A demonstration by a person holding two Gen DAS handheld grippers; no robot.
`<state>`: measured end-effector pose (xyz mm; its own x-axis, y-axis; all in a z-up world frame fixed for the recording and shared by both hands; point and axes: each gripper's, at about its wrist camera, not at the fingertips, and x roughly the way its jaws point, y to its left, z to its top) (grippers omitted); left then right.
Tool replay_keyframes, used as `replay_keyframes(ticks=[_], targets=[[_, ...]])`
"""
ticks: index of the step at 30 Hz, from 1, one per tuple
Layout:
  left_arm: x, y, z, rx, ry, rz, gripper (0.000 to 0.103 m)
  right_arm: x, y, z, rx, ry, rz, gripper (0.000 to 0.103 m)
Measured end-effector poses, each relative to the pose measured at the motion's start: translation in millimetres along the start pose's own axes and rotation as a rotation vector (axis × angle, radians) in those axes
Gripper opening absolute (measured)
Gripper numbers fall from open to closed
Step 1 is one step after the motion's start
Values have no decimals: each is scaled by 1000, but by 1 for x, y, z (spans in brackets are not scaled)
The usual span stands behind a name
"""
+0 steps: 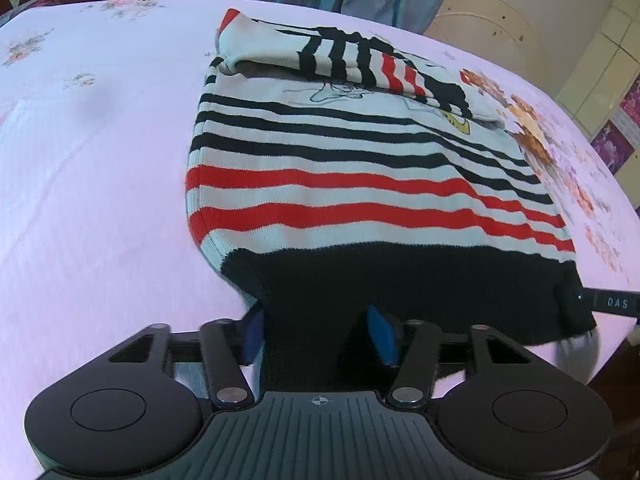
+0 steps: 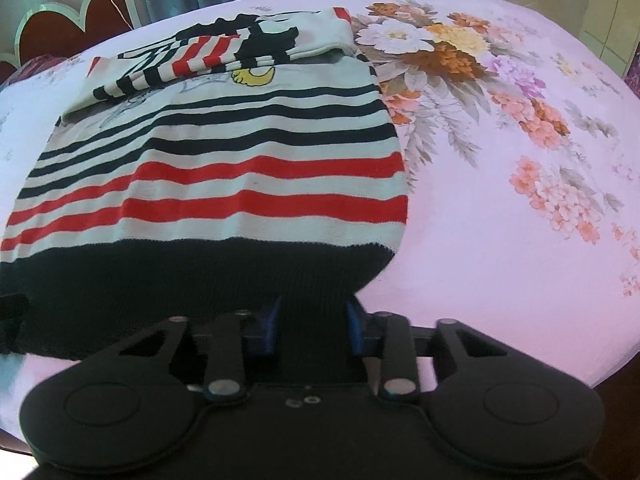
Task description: Fold small clothes
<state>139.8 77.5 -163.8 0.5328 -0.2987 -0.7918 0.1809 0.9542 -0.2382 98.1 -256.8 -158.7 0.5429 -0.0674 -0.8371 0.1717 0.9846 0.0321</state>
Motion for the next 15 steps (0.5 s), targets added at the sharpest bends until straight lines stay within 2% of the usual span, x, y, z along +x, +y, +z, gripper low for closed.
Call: replay_keyframes(ticks=[1, 2, 4, 8, 15], targets=[[0, 1, 1, -3, -2, 0, 43, 0, 1, 0, -1, 1, 8, 20], [0, 1, 2, -1, -5, 1, 32, 0, 3, 0, -2, 2, 11, 16], [0, 1, 4, 7, -9, -6, 20, 0, 5, 1, -6, 4, 18, 12], [-3, 0, 8, 13, -26, -19, 13, -2, 5, 4, -3, 3, 27, 11], [-19, -8, 31, 41, -110, -61, 13, -14, -2, 15, 34, -36, 70, 10]])
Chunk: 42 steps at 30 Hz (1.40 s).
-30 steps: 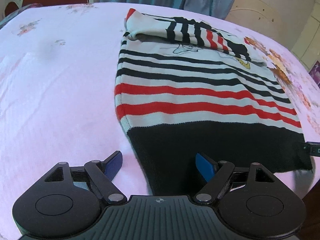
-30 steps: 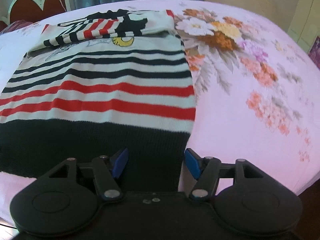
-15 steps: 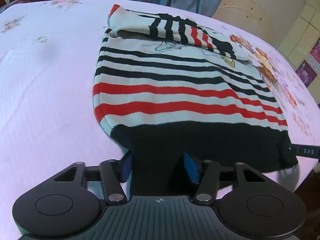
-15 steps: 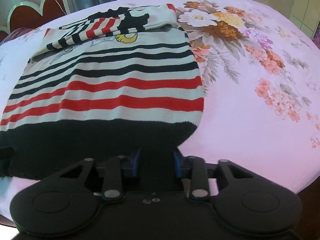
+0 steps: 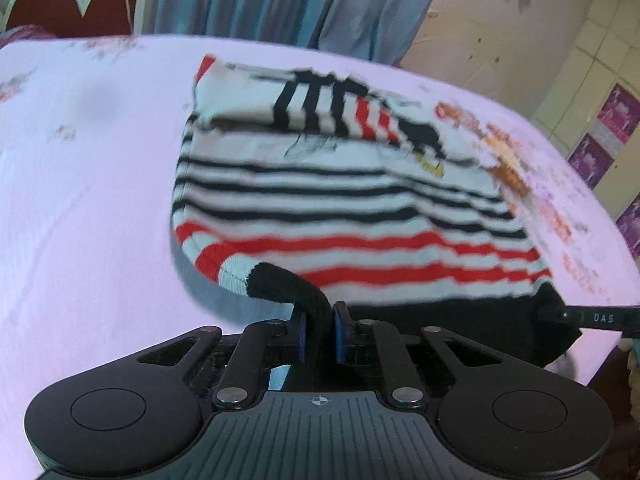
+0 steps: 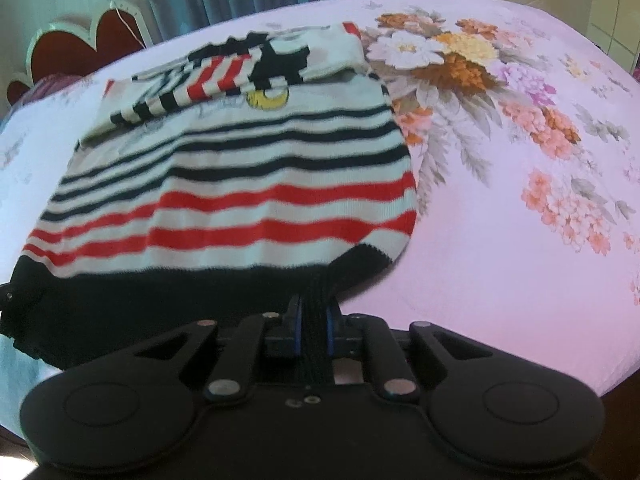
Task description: Fold small clothes
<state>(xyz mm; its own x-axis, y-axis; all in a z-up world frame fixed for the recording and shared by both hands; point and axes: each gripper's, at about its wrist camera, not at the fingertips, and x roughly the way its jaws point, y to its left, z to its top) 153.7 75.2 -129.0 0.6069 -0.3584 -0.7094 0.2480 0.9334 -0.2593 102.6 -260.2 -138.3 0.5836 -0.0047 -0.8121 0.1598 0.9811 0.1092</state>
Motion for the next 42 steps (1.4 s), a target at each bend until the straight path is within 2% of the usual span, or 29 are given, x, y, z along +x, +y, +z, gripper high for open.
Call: replay_keyframes(ticks=[12, 18, 23, 27, 31, 39, 42], targets=[[2, 3, 71, -57, -135, -14, 11, -14, -4, 70, 26, -128, 100, 10], [16, 9, 117, -96, -202, -9, 11, -9, -2, 125, 8, -197, 137, 10], [43, 9, 163, -92, -249, 23, 11, 13, 0, 175, 5, -242, 136, 10], [79, 16, 199, -121, -237, 51, 11, 44, 0, 217, 37, -252, 143, 10], [121, 25, 230, -152, -203, 91, 11, 82, -3, 250, 77, -218, 146, 10], [192, 37, 257, -150, -99, 187, 12, 154, -6, 291, 127, -118, 137, 10], [210, 43, 261, -165, -66, 210, 12, 175, -9, 297, 140, -83, 137, 15]])
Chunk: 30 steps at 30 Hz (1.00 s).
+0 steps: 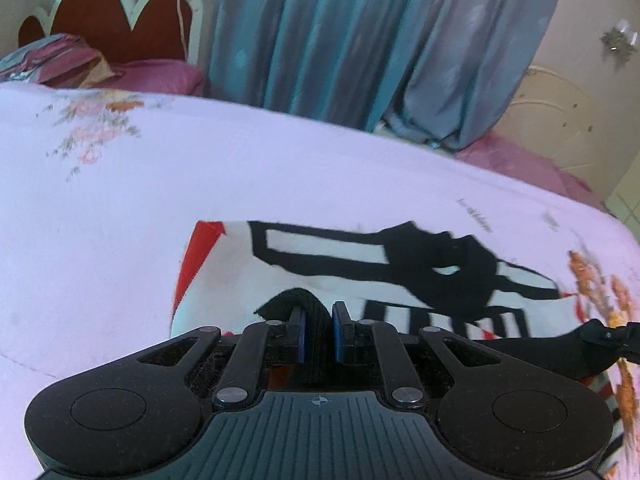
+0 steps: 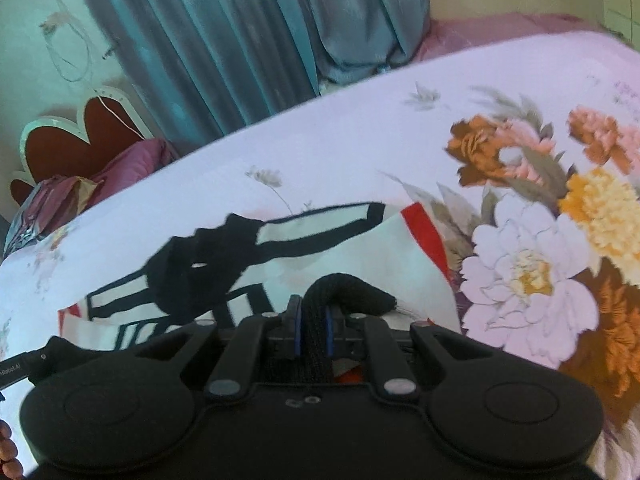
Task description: Fold small clothes
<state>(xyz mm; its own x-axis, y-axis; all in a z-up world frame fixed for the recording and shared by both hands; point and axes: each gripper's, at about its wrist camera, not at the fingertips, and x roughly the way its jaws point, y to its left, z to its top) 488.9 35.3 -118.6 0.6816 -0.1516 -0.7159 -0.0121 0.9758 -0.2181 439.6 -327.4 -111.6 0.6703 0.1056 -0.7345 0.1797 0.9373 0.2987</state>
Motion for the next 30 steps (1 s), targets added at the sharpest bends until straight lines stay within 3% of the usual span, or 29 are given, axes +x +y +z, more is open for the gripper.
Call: replay_keyframes(ticks=[1, 3, 4, 5, 7, 8, 13, 16, 18, 20, 24, 26, 28, 30], targets=[[5, 2, 1, -17, 18, -5, 15, 4, -1, 1, 2, 2, -4, 18], [8, 8, 3, -58, 35, -24, 36, 8, -3, 4, -1, -12, -18, 29], [4, 12, 4, -79, 12, -31, 67, 8, -5, 6, -5, -22, -16, 34], [-2, 16, 5, -98, -16, -30, 90, 6, -8, 9, -9, -34, -7, 37], [-17, 20, 7, -101, -97, -41, 93, 3, -11, 15, -31, -57, 1, 45], [-19, 21, 9, -84, -102, -50, 93, 1, -13, 17, -42, -67, 8, 50], [-5, 16, 5, 39, -52, -45, 93, 4, -22, 21, -69, -87, 53, 51], [16, 7, 1, 81, -6, -27, 93, 20, -22, 18, -90, -51, 52, 52], [27, 3, 0, 101, -3, -6, 89, 29, -19, 15, -115, -32, 54, 51], [37, 1, -1, 110, 24, -10, 65, 36, -17, 13, -144, -26, 41, 48], [44, -7, -3, 147, 17, 10, 44, 47, -15, 11, -199, -12, 20, 35], [43, -8, -3, 153, 15, 1, 4, 50, -9, 10, -254, -12, -3, 12], [39, -10, -4, 168, -5, 3, 4, 48, -6, 11, -284, -25, -8, 5], [31, -10, -4, 175, -47, 2, 4, 43, -5, 12, -285, -43, 10, 5]])
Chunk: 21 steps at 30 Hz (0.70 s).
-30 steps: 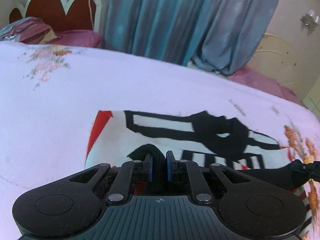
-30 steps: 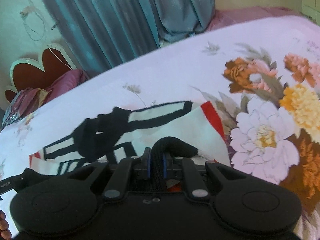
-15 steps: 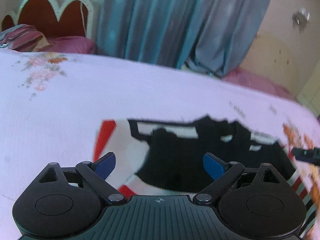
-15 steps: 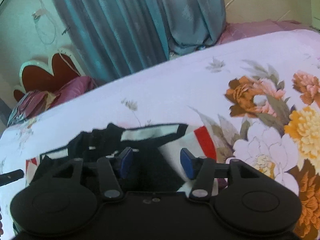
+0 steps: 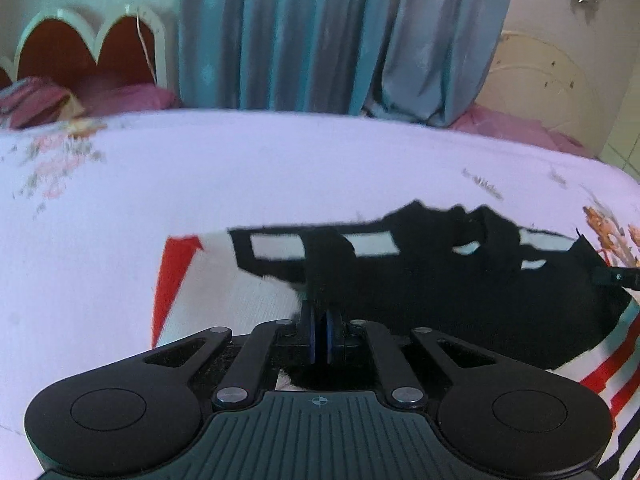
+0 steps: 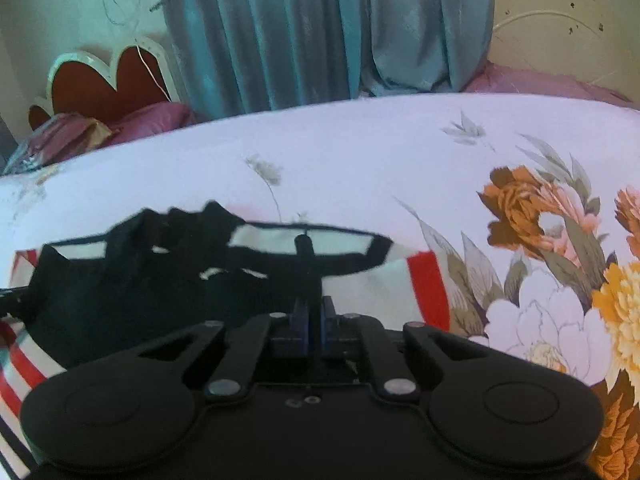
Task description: Fold small clothes
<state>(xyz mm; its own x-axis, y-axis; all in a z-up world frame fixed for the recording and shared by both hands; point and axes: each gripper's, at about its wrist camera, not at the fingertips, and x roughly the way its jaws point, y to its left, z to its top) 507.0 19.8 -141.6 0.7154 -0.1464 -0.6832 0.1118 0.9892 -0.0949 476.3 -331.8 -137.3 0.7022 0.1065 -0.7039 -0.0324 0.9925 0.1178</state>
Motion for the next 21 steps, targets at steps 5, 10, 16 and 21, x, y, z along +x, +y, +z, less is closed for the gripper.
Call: replay_keyframes(ticks=[5, 10, 16, 21], targets=[[-15, 13, 13, -64, -99, 27, 4, -14, -1, 12, 13, -97, 7, 5], [9, 25, 9, -94, -63, 111, 4, 9, -13, 16, 91, -58, -38, 5], [19, 13, -1, -53, -46, 175, 4, 23, -10, 8, 52, -34, -122, 15], [0, 11, 1, -11, -53, 177, 62, -3, -6, 11, 49, -87, -120, 22]])
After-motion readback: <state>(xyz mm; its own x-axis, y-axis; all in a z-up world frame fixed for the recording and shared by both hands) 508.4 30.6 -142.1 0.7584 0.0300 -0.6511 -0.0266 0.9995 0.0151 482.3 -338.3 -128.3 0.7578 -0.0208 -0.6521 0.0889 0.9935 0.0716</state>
